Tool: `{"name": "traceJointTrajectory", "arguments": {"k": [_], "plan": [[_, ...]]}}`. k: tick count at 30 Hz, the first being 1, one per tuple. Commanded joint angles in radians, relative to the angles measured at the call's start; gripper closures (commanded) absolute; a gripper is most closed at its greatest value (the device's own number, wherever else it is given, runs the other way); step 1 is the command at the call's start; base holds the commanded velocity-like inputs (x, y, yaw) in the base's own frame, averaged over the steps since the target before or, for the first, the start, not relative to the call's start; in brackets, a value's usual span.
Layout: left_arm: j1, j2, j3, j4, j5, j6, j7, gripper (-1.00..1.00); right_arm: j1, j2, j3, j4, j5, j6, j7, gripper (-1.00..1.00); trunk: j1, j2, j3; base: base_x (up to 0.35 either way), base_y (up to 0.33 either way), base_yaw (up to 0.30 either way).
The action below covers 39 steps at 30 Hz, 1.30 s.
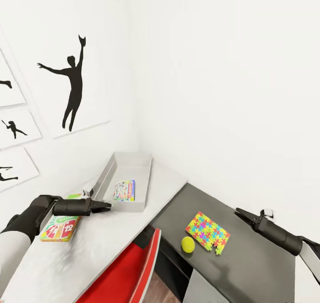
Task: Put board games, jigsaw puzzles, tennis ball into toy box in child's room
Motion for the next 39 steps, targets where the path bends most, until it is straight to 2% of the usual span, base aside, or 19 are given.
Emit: {"name": "traceJointTrajectory", "arguments": {"k": [1,5,8,10,15,32,39], "plan": [[0.010,0.010,-0.004,0.001,0.008,0.001,-0.002,-1.00,-0.001,0.000,0.001,0.000,-0.005,0.008,0.001,-1.00,0.001,-0.002,-0.001,-0.002,0.000,-0.210],[0.059,0.032,0.017,0.003,0.015,-0.023,-0.002,-1.00,-0.001,0.000,0.001,0.000,-0.005,0.008,0.001,-1.00,0.001,-0.002,0.004,-0.009,0.000,-0.210],[0.078,0.038,0.044,-0.002,0.021,-0.029,-0.002,-1.00,-0.001,0.000,0.001,0.001,-0.006,0.008,0.001,-1.00,0.001,-0.002,0.008,-0.117,0.000,-0.211],[0.089,0.041,0.077,-0.005,0.023,-0.031,-0.002,-1.00,-0.001,0.000,0.001,0.001,-0.006,0.008,0.001,-1.00,0.001,-0.002,0.010,-0.232,0.000,-0.212],[0.098,0.043,0.107,-0.007,0.025,-0.033,-0.002,-1.00,-0.001,0.001,0.001,0.002,-0.006,0.008,0.001,-1.00,0.001,-0.002,0.016,-0.283,0.000,-0.218],[0.102,0.042,0.123,-0.009,0.026,-0.034,-0.002,-1.00,-0.001,0.002,0.001,0.002,-0.007,0.008,-0.002,-1.00,0.001,-0.002,0.016,-0.323,0.000,-0.099],[0.102,0.038,0.120,-0.011,0.026,-0.034,-0.002,-1.00,0.000,0.002,0.001,0.002,-0.008,0.024,-0.001,-1.00,0.001,-0.002,0.008,-0.144,0.000,-0.179]]}}
